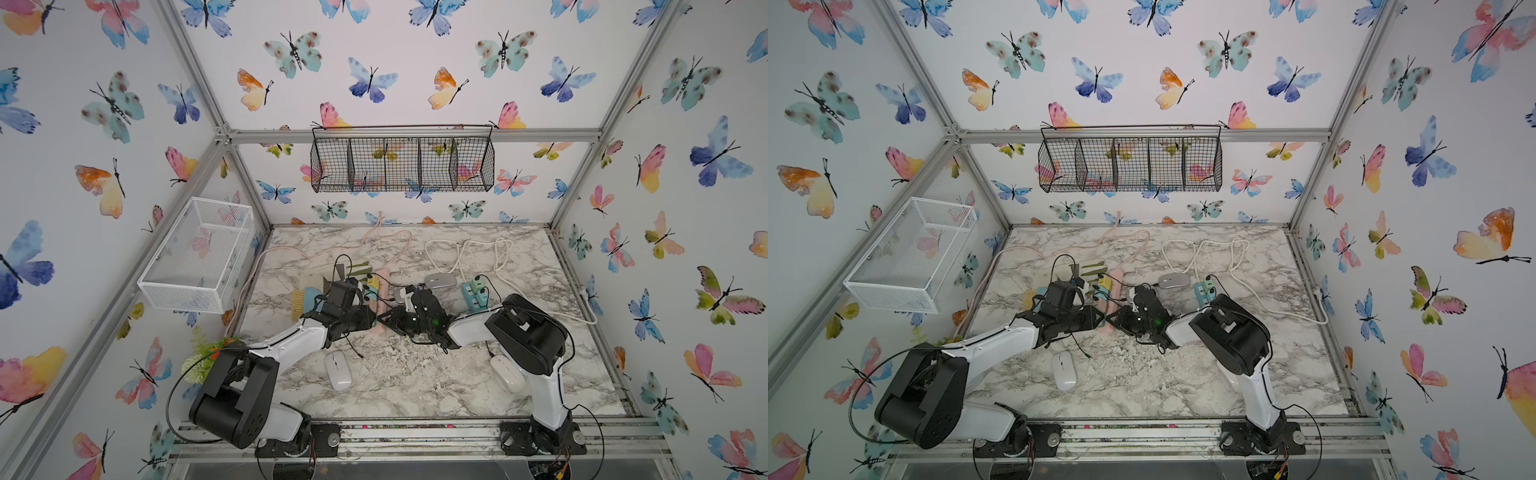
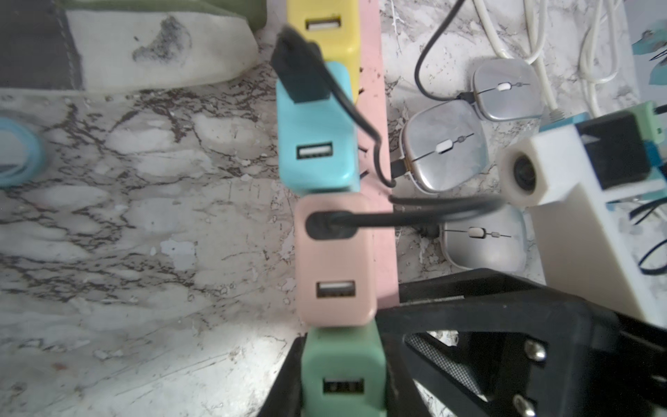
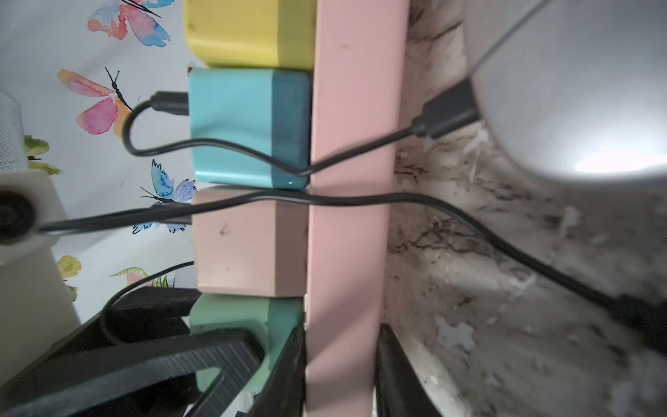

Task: Unplug the wireless mouse
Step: Remove the plug from the socket.

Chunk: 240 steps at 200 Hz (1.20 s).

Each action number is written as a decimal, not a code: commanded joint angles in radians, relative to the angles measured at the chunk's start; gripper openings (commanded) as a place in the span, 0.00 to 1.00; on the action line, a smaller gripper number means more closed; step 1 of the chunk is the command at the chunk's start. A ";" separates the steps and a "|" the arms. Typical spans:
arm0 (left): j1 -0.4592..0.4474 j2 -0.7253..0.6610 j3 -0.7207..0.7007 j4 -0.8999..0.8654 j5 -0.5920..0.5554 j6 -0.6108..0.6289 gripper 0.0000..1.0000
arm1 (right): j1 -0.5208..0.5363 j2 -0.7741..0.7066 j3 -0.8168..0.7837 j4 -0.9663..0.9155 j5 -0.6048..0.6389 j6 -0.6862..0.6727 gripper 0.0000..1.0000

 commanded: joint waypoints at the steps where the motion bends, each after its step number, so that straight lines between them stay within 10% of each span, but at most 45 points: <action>1: -0.020 -0.056 0.055 -0.023 -0.091 0.063 0.00 | -0.027 0.021 -0.024 -0.131 0.104 -0.020 0.12; 38: 0.073 -0.083 -0.034 0.136 0.198 -0.021 0.00 | -0.027 0.016 -0.032 -0.131 0.103 -0.021 0.12; 72: 0.039 -0.084 0.020 -0.001 -0.012 0.047 0.00 | -0.028 0.020 -0.027 -0.133 0.085 -0.023 0.12; 193: 0.107 -0.313 0.060 -0.131 0.031 -0.010 0.00 | -0.029 0.136 0.138 -0.053 -0.058 -0.043 0.15; 240: 0.115 -0.338 0.069 -0.144 0.057 -0.014 0.00 | -0.029 0.083 0.108 -0.137 0.044 -0.082 0.43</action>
